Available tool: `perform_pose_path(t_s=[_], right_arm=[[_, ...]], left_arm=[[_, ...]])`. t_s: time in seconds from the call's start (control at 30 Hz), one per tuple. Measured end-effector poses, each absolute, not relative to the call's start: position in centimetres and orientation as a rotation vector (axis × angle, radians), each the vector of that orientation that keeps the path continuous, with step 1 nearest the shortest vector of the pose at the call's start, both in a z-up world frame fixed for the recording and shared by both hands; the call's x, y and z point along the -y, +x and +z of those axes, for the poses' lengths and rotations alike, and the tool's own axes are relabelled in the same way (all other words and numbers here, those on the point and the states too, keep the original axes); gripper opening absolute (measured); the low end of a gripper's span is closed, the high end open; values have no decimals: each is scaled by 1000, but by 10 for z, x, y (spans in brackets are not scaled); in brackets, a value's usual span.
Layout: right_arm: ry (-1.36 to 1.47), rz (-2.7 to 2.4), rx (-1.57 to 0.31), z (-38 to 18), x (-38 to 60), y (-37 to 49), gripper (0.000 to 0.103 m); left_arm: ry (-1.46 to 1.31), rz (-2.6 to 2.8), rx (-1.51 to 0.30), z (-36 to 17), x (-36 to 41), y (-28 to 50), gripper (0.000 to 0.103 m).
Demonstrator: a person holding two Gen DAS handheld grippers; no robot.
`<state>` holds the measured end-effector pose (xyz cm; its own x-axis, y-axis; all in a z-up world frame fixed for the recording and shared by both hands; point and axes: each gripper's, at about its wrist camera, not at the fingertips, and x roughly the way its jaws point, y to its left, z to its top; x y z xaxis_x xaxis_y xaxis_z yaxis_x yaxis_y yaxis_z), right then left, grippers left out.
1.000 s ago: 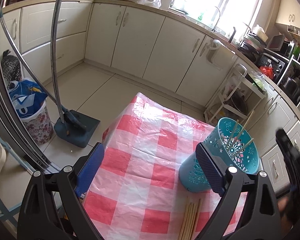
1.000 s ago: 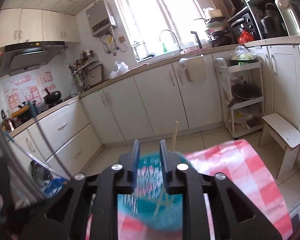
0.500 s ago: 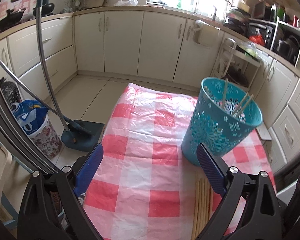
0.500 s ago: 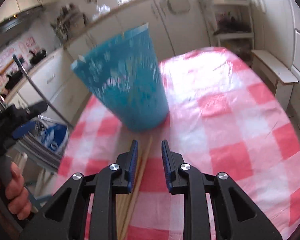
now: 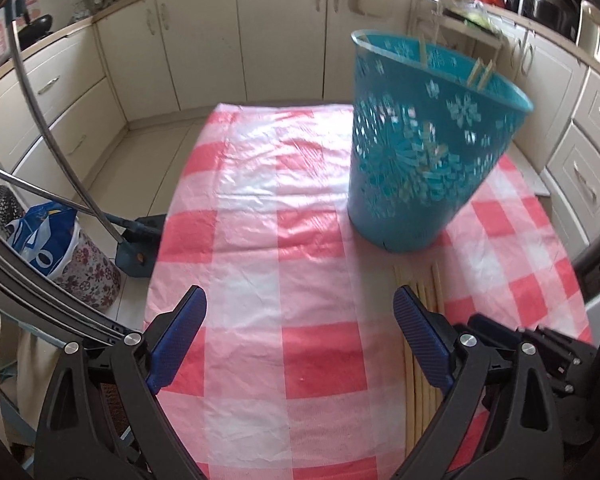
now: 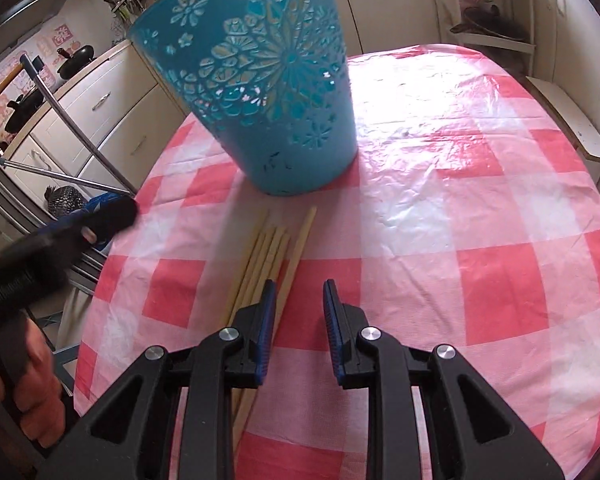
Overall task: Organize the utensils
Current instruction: 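Move both grippers back to the remaining sticks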
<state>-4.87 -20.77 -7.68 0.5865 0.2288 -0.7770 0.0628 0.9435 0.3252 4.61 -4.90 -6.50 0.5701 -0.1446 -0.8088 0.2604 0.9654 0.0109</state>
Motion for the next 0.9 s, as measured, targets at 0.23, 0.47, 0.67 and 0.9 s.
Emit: perform_pose_path(t_s=[0.23,0.47,0.67,0.9], right_arm=[[203,65,-950,-80,191,-45,21],[51,82,-981,-79,189,-43,12],[-7,197,-1022,-78,192,-48,12],[56,197,-1031,-78,210,-51,12]], left_arm=[[175,-242,-983,-81,52,47,91],[210,-277,-1037,-97,63,46,91],[242,-284,-1060,-110,78,47,91],[238,-284,-1071,-116,85,53,91]])
